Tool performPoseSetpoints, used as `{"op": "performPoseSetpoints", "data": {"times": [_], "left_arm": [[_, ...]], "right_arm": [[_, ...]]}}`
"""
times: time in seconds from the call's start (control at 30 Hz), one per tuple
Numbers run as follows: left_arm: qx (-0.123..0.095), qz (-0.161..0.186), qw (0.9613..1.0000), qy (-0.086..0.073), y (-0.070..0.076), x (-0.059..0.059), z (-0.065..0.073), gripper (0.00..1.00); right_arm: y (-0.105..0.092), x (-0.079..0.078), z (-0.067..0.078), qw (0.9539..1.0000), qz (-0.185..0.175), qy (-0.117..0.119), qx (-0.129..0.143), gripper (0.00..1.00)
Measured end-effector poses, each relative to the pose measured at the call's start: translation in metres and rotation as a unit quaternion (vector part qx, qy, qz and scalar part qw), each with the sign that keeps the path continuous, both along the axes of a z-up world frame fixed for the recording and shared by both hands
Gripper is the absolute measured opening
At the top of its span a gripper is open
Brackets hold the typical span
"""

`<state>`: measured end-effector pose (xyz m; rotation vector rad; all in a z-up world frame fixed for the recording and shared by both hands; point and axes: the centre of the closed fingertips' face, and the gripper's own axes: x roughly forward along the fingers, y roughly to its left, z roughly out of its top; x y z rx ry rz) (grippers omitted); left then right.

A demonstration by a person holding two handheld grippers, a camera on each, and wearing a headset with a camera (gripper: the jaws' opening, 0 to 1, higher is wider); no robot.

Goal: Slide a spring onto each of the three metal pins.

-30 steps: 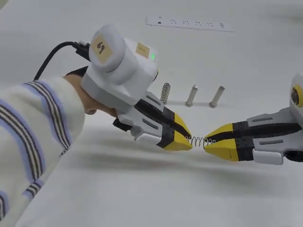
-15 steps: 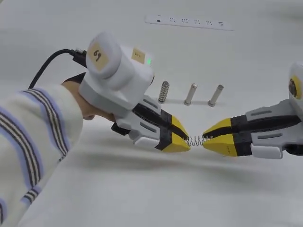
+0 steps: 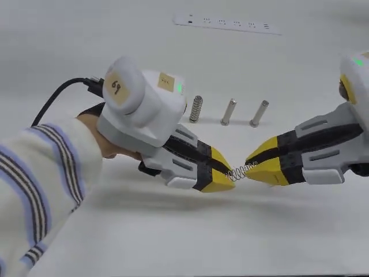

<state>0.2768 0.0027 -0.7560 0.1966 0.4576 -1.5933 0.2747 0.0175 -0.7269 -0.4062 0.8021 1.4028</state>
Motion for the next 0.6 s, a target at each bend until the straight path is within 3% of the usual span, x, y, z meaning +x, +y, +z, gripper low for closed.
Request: {"op": "performPoseSetpoints", "data": {"times": [0.27, 0.6], "left_arm": [[-0.002, -0.005, 0.9999, -0.016, -0.007, -0.003, -0.002, 0.02], [-0.003, -0.005, 0.9999, -0.01, -0.013, -0.008, -0.008, 0.02]], "right_arm": [[-0.002, -0.003, -0.001, 0.9988, 0.02, -0.006, -0.045, 0.07], [-0.007, -0.005, -0.009, 0.9934, 0.057, -0.017, -0.097, 0.07]]}}
